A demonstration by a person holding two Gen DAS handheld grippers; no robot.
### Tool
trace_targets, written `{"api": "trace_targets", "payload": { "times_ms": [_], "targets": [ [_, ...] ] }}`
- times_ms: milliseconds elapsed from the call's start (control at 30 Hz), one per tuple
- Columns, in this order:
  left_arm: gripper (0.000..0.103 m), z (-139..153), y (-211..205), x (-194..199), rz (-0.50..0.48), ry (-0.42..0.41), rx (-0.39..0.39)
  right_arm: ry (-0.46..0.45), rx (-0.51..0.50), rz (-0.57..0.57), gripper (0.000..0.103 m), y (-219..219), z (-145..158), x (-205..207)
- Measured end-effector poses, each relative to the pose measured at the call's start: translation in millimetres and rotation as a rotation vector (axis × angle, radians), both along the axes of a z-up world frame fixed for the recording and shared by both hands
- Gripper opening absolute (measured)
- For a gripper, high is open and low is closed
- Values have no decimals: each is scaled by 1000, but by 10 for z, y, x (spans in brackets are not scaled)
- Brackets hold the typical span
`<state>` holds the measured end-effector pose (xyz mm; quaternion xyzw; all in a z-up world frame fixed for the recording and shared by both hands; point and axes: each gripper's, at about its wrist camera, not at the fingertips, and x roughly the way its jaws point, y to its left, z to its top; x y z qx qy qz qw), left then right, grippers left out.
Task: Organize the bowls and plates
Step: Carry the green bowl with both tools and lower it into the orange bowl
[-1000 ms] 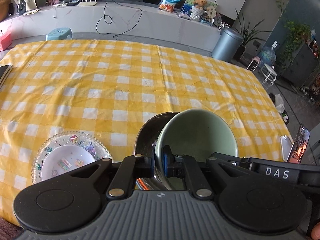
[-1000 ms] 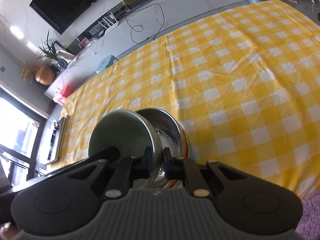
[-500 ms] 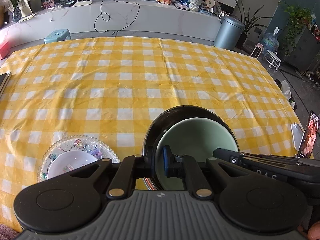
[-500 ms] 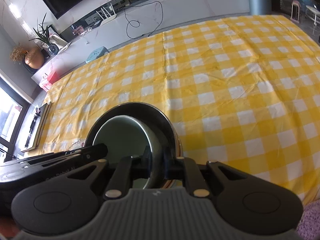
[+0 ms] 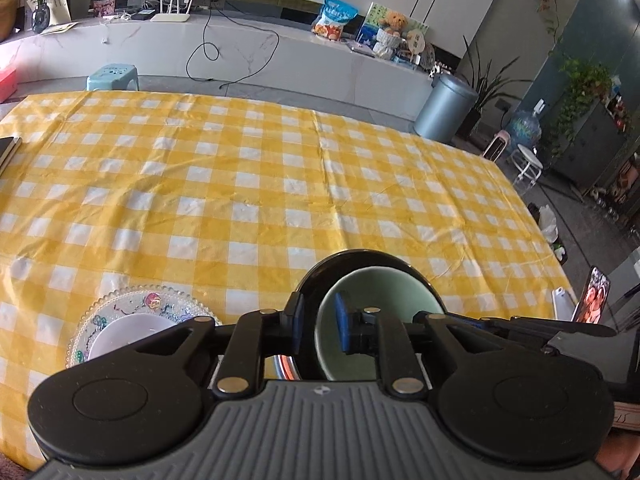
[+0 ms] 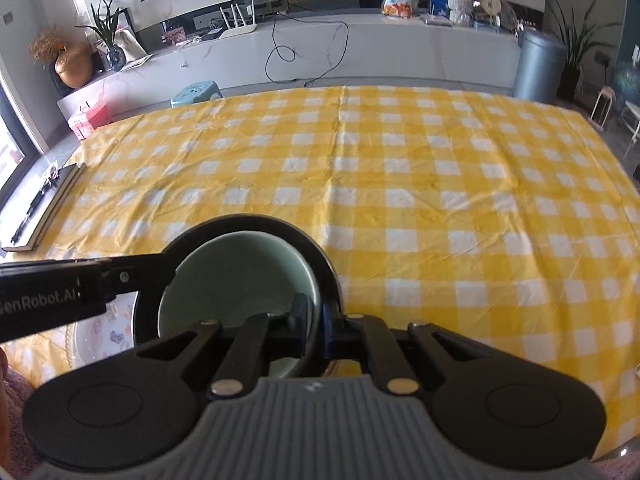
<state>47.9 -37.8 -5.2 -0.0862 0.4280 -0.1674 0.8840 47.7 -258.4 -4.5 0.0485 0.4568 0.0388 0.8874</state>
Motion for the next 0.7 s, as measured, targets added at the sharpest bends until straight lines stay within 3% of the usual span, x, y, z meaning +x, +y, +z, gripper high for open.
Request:
{"api": "trace_targets", "payload": {
  "times_ms": [67,467,567,700],
  "targets": [
    [30,19,8,-23,8,-20,4,-12,-8,2,5,-3,18,-8],
    [31,57,174,-36,63,-33,-59,-86,19,-16,8,-46,117,-64],
    [35,62,221,-45,79,-41,-74,-140,23,-28,17,-79,177,-96],
    [49,30,298,-30,99,-34,-116,-164,76,-72,31,-201,191,-102]
  ]
}}
